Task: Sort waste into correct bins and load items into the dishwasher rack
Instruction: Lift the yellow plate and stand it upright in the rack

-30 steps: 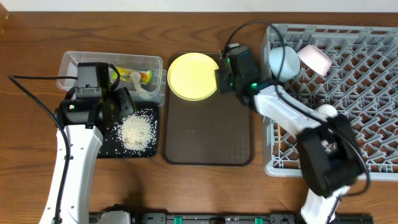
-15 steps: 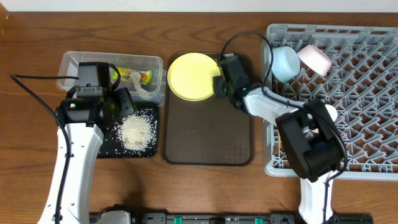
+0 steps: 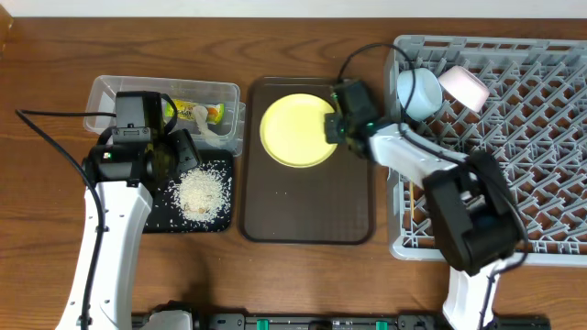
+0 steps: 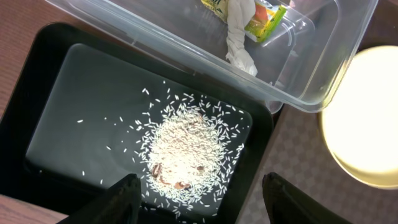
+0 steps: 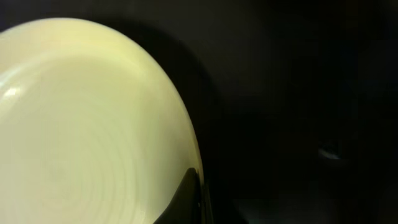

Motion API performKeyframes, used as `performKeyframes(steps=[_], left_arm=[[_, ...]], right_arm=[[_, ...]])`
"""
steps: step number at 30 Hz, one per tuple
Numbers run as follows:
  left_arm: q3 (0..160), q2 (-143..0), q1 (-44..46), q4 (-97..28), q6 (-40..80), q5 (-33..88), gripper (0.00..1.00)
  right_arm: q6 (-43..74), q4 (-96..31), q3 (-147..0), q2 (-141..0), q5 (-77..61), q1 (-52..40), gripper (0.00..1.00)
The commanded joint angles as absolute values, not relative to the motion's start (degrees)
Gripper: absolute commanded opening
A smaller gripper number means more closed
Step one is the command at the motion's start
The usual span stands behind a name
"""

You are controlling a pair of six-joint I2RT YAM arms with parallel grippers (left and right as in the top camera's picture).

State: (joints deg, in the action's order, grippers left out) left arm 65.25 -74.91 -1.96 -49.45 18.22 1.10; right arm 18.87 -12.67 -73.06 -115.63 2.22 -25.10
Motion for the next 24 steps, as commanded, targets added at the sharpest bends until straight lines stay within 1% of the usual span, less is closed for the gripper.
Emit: performKeyframes(steps=[1, 6, 14, 21, 24], left_arm=[[65.0, -75.3, -2.2, -49.4, 18.6, 0.8, 0.65], [65.0, -75.3, -2.2, -49.4, 18.6, 0.8, 0.65], [65.0, -75.3, -2.2, -49.4, 18.6, 0.8, 0.65], [65.0, -75.3, -2.2, -49.3, 18.5, 0.8, 0.65], [65.0, -75.3, -2.2, -49.2, 18.5, 0.8, 0.65]], right_arm=[[13.5, -15.4, -73.0, -107.6, 3.3, -22.3, 0.01], [6.2, -21.7, -73.0, -97.2, 5.0, -19.1, 0.01], [-6.5, -29.1, -73.0, -81.1, 18.6, -13.3, 0.01], [-22.5, -35.9, -73.0, -76.0, 34.5, -8.1, 0.01], [-26.0, -39.7, -72.9, -76.2, 38.9, -7.2, 0.01]])
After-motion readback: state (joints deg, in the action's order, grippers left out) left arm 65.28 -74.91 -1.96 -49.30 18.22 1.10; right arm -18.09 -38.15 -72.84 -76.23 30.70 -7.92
